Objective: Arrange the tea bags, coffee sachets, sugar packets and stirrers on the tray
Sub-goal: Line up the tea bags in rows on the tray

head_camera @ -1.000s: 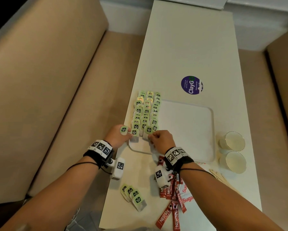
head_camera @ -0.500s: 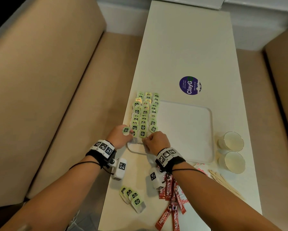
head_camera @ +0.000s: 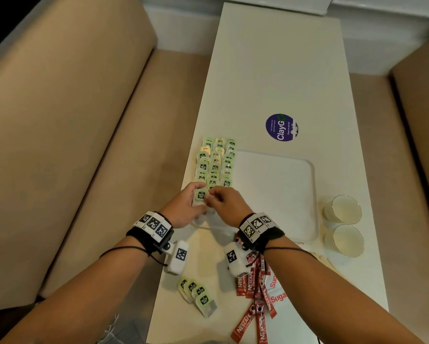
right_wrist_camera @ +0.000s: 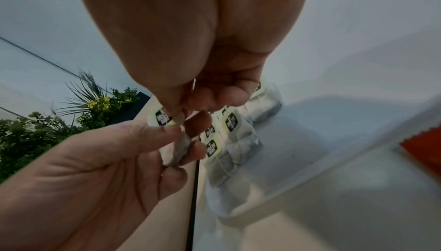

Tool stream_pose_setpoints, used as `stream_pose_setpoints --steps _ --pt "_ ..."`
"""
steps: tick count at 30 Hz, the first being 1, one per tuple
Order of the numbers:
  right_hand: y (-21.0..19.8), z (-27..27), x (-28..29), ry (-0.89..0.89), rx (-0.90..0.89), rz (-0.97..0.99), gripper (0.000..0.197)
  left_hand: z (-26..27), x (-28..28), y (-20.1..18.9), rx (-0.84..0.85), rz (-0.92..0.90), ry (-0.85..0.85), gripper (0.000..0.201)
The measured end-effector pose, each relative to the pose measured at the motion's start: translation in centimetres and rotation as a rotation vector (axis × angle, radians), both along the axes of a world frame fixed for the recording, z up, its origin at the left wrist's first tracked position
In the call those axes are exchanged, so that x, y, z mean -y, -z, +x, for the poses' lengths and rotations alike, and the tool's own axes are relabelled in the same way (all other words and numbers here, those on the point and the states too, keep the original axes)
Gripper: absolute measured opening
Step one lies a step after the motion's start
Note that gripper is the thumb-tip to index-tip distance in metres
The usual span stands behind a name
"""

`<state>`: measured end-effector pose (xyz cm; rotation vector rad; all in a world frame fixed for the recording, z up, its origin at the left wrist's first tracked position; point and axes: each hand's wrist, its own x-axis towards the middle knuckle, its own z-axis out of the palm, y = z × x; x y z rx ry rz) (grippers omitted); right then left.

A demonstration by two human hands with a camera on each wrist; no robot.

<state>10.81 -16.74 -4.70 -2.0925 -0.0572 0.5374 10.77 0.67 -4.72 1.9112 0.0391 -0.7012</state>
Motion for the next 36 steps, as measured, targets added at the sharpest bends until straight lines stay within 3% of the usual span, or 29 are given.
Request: stream_pose_setpoints --steps 3,6,11,18,23,27,33,36 --pt "-0.1 0.4 0.5 0.054 0.047 -0.031 0.024 0.5 0.0 0.2 -0.094 -0.136 -0.136 0.03" --pt "0.3 0.5 0.8 0.091 0.043 -0.001 0.022 1.0 -0.4 0.5 -0.05 -0.133 -0.202 0.005" --pt "0.2 0.1 1.1 0.044 -0.022 -0.01 0.037 1.2 -0.4 0.8 0.001 -0.1 -0.19 0.005" --pt "1.1 0.4 3.4 0.161 -0.008 -0.137 0.029 1.3 -0.5 1.6 0.013 -0.042 -0.267 0.012" --pt "1.8 -0.1 5.2 -0.009 -0.094 -0.338 0.032 1.2 -1.9 2.5 -0.053 0.236 -0.25 0.033" --pt "2.5 -0.4 4.9 -0.046 -0.156 -0.379 0.03 1.2 -2.2 2.9 -0.141 0.277 -0.198 0.049" --pt "3.3 -1.1 3.3 0.119 -0.133 -0.402 0.027 1.1 -1.6 3.3 -0.076 0.294 -0.191 0.025" --pt "3.4 -1.2 3.0 0.187 -0.131 -0.399 0.026 1.2 -1.4 3.4 -0.051 0.287 -0.224 0.023"
